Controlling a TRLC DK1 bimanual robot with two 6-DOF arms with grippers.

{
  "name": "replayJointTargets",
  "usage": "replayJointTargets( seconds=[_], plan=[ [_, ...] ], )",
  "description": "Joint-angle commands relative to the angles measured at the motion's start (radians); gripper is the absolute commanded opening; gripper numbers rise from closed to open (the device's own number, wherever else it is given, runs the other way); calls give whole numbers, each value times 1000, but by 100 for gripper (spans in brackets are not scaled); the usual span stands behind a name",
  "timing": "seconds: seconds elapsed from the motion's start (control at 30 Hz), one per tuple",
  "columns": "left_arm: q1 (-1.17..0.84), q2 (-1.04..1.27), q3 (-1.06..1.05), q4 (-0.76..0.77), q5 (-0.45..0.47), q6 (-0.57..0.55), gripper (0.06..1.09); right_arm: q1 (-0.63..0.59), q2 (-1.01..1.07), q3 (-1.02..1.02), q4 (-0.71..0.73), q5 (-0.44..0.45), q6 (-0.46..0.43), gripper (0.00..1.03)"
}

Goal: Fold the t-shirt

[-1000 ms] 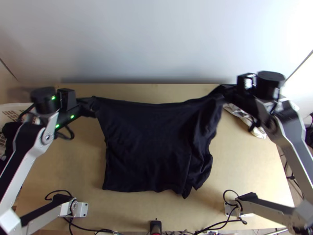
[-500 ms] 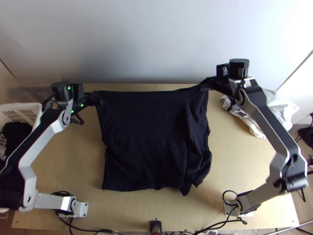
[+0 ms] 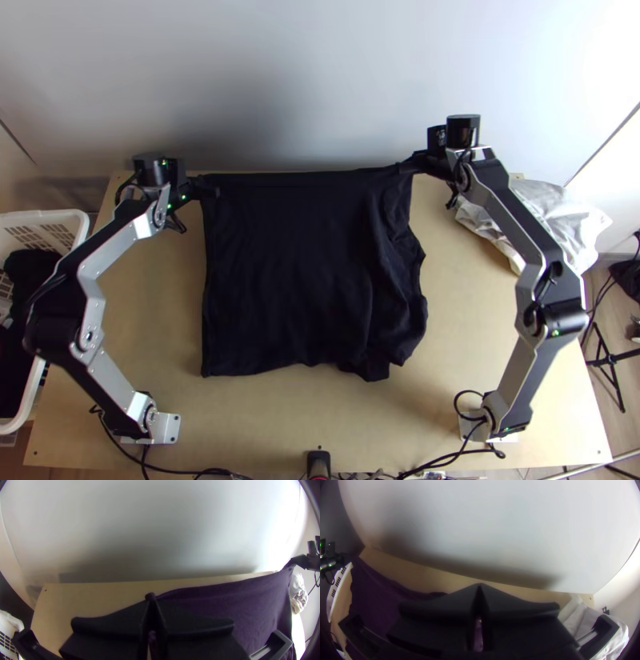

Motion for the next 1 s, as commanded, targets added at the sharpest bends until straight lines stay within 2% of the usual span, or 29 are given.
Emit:
replayJointTargets(
  seconds=[0.0,0.57,0.8,0.97],
  plan=[
    [1,145,130,14,-24,24,9,-4,127,71,27,1,1,3],
    [9,363,354,12,-38,50,9,-7,347,290,27,6,-10,3],
    [20,431,448,14,-47,50,9,2,404,366,29,62,-24,3],
    [29,452,475,18,-47,50,9,4,453,415,46,69,-30,3]
  ],
)
